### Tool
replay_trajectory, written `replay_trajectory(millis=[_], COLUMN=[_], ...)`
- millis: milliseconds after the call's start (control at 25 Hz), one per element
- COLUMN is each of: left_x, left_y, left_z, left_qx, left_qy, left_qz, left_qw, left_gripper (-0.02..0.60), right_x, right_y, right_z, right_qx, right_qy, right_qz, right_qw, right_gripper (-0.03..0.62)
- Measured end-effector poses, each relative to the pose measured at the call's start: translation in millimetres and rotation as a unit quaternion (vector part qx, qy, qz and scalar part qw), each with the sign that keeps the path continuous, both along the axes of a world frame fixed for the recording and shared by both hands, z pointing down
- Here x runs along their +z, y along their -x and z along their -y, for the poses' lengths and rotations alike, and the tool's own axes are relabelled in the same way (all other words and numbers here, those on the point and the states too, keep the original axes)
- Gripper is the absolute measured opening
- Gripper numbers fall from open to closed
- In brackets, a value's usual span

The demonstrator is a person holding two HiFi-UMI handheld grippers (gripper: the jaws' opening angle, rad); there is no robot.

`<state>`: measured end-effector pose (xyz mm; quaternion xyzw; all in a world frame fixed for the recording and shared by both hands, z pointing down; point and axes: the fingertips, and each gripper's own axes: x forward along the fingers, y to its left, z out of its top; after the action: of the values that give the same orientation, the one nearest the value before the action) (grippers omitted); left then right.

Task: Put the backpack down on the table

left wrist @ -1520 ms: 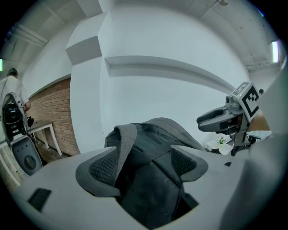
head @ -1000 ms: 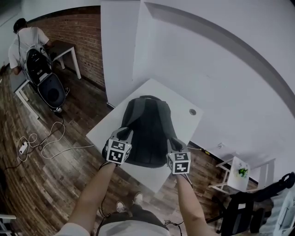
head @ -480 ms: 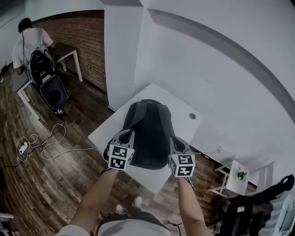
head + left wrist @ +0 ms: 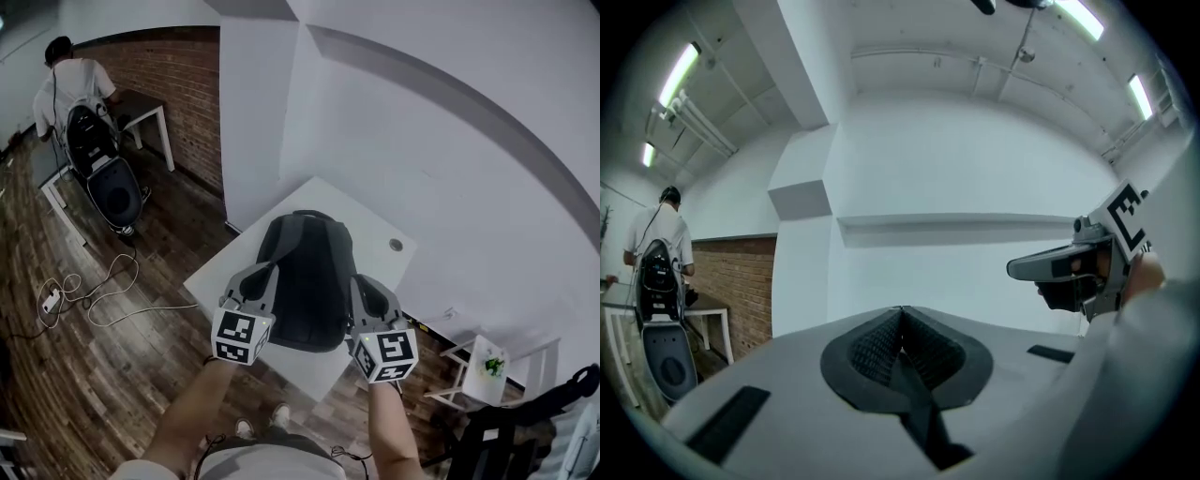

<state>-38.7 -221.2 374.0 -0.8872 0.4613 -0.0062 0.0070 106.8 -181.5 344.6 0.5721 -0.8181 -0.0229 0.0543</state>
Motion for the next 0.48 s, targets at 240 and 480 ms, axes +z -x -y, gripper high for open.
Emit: replay_trajectory(millis=[240, 480], left_x=[-42.7, -74.8], left_y=[1.9, 20.4], left_z=[-31.7, -63.1], left_qx=[0.014, 0.017], left_qy=[-0.057, -0.084], left_qz=[-0.013, -0.034], left_qw=[0.9982, 0.9957], left_gripper=[0.017, 0.017], right_x=[-39.6, -65.6], right_y=[13.5, 19.8], right_z=[-25.7, -52.6], right_qx=[-0.032, -0.055], right_qy=[-0.048, -0.077], right_qz=[0.014, 0.019], right_qw=[0.998, 0.995], right_gripper=[0.046, 0.046])
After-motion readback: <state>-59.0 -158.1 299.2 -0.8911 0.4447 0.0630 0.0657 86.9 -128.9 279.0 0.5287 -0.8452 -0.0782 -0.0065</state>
